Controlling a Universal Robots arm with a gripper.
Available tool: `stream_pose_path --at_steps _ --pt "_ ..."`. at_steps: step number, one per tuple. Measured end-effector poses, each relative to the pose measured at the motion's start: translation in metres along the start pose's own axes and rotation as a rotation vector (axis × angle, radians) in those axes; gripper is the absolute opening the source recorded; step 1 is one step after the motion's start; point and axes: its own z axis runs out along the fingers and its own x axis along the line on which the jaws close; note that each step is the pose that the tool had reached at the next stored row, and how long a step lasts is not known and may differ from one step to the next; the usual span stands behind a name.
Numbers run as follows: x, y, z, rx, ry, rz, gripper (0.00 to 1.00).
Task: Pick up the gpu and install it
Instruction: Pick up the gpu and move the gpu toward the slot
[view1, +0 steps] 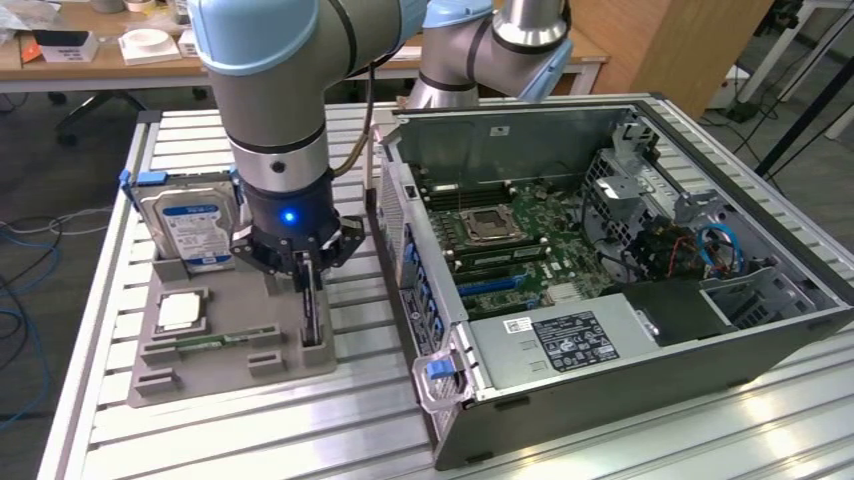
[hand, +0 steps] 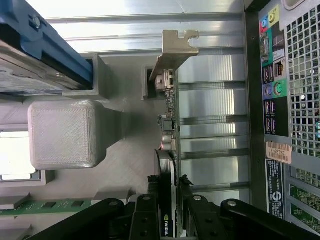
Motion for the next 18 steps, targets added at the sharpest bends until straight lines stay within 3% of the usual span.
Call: stream_pose_path --at_steps 13,18 --pt "0.0 0.0 -0.0003 -0.0001 -0.0002 0.0 0.27" --pt "-0.001 0.001 -0.0178 0.0 -0.0001 0.0 0.27"
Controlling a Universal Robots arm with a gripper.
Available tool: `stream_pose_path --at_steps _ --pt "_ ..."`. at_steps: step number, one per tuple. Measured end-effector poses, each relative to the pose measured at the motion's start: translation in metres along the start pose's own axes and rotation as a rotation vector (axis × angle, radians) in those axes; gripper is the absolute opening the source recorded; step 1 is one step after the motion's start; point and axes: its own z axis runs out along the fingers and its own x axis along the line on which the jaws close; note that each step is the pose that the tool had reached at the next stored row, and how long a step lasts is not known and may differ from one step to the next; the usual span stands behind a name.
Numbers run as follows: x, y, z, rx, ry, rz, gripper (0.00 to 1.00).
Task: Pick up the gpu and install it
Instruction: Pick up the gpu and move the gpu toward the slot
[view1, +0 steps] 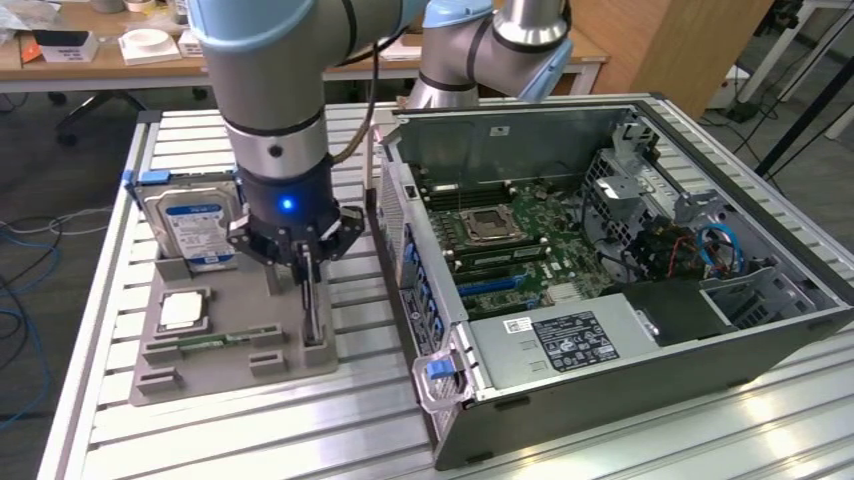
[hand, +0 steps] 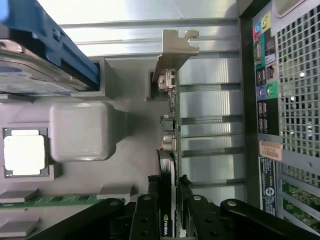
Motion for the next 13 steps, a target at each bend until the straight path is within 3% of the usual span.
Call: stream_pose_path --at_steps 13 --pt "-0.002 0.0034 -0.0592 0.0 0.0001 0.0 0.27"
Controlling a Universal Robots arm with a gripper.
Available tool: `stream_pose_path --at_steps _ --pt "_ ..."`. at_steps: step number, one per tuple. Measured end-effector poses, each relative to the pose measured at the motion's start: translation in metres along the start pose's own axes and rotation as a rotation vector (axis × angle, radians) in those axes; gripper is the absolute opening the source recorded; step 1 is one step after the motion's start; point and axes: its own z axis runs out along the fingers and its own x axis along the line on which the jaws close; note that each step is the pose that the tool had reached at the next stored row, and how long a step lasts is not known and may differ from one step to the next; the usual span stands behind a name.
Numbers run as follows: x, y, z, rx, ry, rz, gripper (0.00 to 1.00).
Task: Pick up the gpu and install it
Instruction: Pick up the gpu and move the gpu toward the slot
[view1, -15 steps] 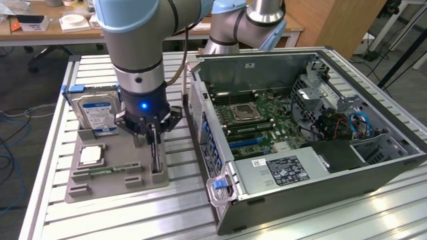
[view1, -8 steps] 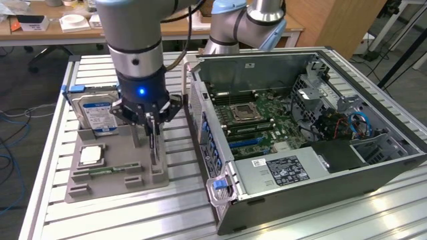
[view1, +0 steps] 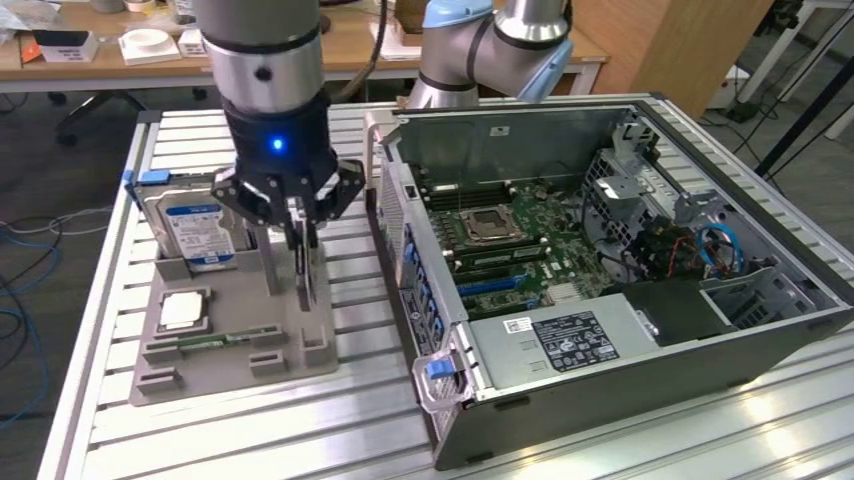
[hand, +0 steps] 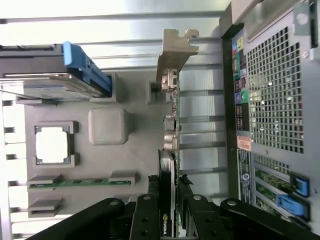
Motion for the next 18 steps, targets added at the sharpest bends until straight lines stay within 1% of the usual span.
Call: stream_pose_path --at_steps 4,8,13,17,18 --pt "0.0 0.0018 -0.0176 0.0001 -0.0001 0.0 0.27" --pt "-0.001 0.0036 -0.0308 0.0 -0.0001 0.0 0.26" --pt "-0.001 0.0052 -0.053 0.0001 -0.0001 0.0 0.26" --pt "-0.002 0.0072 -0.0663 0.0 -0.0002 0.0 0.26" --pt "-0.002 0.0076 -0.071 0.0 -0.0001 0.0 0.26"
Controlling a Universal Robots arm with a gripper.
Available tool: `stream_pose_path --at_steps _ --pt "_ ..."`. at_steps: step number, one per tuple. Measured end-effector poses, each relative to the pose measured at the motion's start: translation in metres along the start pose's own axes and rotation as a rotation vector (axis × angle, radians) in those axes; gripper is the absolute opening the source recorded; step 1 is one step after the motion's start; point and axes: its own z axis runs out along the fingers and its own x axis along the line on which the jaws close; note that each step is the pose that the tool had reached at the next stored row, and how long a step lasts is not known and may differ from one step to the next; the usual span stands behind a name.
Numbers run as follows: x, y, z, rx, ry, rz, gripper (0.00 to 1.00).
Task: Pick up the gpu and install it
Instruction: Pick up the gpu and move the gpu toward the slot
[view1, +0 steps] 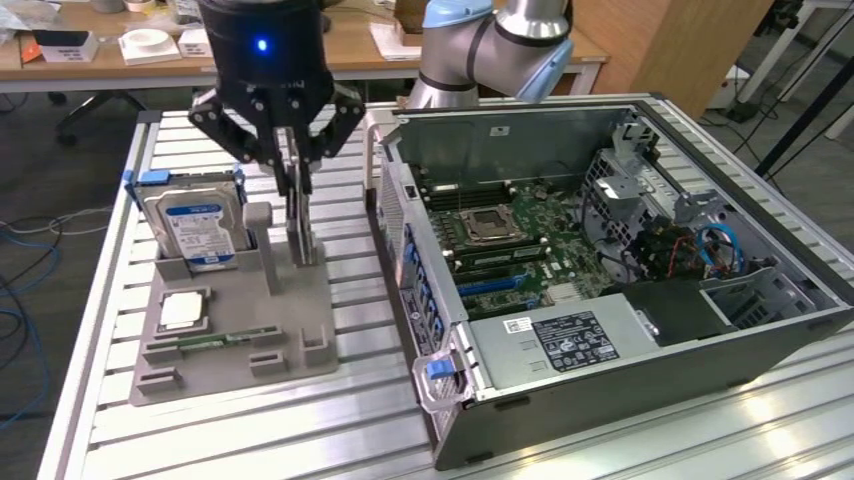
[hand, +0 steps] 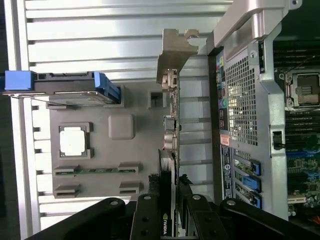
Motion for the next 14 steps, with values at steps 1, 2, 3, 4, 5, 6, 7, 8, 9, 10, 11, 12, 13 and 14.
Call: stream_pose_path --at_steps 1,2,3,4,5,6,7,8,9,10,11,12,13,14 --pt "0.0 0.0002 -0.0045 -0.0001 0.0001 0.0 0.26" --pt "0.0 0.0005 -0.009 -0.0003 0.0 0.0 0.26" --pt "0.0 0.0008 -0.0134 -0.0005 0.0 0.0 0.26" --pt "-0.001 0.001 -0.018 -0.0006 0.0001 0.0 0.26" --pt "-0.001 0.0012 -0.022 -0.0005 0.0001 0.0 0.26" --pt "-0.001 0.0013 -0.0241 -0.0006 0.0001 0.0 0.26" --pt "-0.001 0.0013 -0.0242 -0.0008 -0.0001 0.0 0.26" --pt "-0.001 0.0013 -0.0242 -0.0008 -0.0001 0.0 0.26" --pt "-0.002 0.0014 -0.0242 -0.0008 -0.0001 0.0 0.26" --pt "-0.006 0.0018 -0.0241 -0.0007 -0.0001 0.0 0.26" --pt "-0.01 0.0022 -0.0238 -0.0007 -0.0001 0.0 0.26" --pt "-0.014 0.0026 -0.0236 -0.0007 -0.0001 0.0 0.26" --pt "-0.019 0.003 -0.0233 -0.0006 0.0 0.0 0.26" --pt "-0.024 0.0035 -0.023 -0.0007 -0.0001 0.0 0.26"
